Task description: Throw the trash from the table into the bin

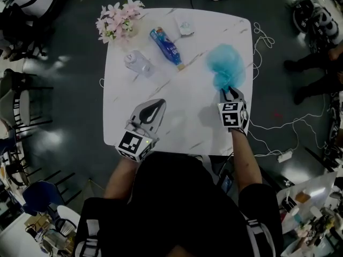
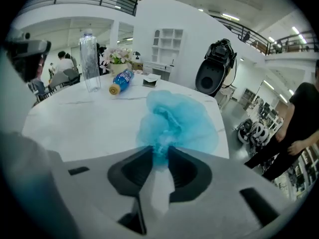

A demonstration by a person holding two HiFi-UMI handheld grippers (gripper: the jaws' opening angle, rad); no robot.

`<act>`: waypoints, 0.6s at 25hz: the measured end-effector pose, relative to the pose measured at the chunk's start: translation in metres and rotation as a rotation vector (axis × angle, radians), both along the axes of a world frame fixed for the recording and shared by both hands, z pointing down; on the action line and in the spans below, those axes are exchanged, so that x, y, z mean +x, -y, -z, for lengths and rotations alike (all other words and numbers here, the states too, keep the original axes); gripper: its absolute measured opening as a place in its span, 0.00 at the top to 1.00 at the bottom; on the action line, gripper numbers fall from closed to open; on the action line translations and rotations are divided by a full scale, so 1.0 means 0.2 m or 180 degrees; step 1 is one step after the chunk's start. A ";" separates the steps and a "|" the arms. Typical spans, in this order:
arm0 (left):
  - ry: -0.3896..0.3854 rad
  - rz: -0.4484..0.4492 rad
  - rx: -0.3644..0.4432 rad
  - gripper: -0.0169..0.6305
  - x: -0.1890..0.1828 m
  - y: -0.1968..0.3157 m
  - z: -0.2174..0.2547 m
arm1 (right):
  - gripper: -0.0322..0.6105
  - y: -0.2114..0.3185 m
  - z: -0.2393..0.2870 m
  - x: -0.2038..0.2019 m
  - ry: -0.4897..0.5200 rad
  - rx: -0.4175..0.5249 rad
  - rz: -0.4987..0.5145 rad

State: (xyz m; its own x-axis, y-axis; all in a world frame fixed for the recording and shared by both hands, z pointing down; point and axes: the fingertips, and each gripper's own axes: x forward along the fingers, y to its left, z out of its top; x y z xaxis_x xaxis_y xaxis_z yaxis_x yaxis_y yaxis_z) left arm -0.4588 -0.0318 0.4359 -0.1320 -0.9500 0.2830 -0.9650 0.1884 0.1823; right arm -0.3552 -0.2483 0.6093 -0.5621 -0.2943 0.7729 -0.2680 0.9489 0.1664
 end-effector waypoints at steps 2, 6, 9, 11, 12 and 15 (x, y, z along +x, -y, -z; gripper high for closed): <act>0.0010 0.0032 0.0007 0.95 0.00 -0.01 0.01 | 0.88 0.00 0.02 0.01 -0.0058 0.0130 0.0040; 0.0062 0.0027 -0.0033 0.95 0.02 -0.05 0.01 | 0.91 -0.03 0.09 0.02 0.0060 0.0197 0.0064; 0.0073 0.0010 0.0001 0.95 0.05 -0.05 0.03 | 0.92 -0.05 0.16 0.06 0.0194 0.0231 0.0032; 0.0090 -0.0024 0.0044 0.95 0.07 -0.04 0.05 | 0.92 -0.06 0.23 0.09 0.0304 0.0259 0.0019; 0.0107 -0.0043 0.0064 0.95 0.09 -0.03 0.06 | 0.92 -0.07 0.26 0.10 0.0375 0.0270 0.0015; 0.0152 -0.0094 0.0120 0.95 0.15 -0.01 0.11 | 0.92 -0.11 0.38 0.14 0.0571 0.0317 0.0003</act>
State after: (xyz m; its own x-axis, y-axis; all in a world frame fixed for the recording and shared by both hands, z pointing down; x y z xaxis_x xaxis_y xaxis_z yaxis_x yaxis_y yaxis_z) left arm -0.4289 -0.0296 0.4143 -0.1163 -0.9635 0.2409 -0.9778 0.1536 0.1423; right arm -0.3279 -0.2273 0.5336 -0.6885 -0.3637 0.6275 -0.3010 0.9304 0.2090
